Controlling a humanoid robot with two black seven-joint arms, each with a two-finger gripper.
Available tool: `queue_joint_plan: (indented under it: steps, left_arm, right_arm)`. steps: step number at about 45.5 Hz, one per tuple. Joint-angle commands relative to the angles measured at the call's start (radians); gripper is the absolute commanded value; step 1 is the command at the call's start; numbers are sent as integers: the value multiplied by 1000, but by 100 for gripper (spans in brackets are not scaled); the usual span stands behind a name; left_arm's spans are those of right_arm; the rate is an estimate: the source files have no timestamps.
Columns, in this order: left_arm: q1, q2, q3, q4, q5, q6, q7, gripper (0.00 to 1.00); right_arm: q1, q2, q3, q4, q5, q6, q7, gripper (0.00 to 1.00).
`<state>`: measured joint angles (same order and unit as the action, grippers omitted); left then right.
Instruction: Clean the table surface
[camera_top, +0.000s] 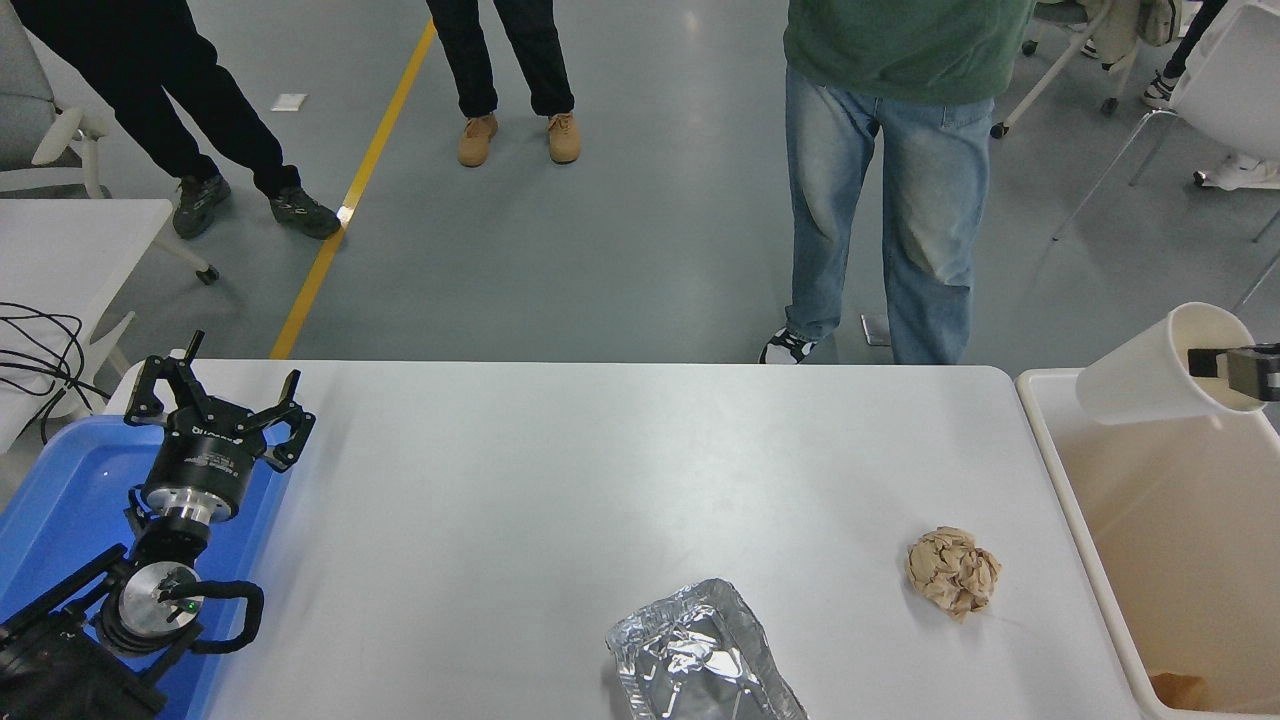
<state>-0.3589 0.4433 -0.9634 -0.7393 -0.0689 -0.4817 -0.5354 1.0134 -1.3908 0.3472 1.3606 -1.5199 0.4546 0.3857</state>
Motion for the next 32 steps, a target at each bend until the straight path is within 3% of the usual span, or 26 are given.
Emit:
queue_joint_plan:
  steps: [1,20,32]
  left_arm:
    - [0,0,0,0,0,0,0,99]
    - [0,2,0,0,0,0,0,99]
    - [0,0,0,0,0,0,0,99]
  right_arm:
    - [-19,70,-2,-159,17,-23,1,0]
    - [-148,226,-1,-417,18,-154,-1,0]
    - [-251,343,-2,-590,107,-252,-1,0]
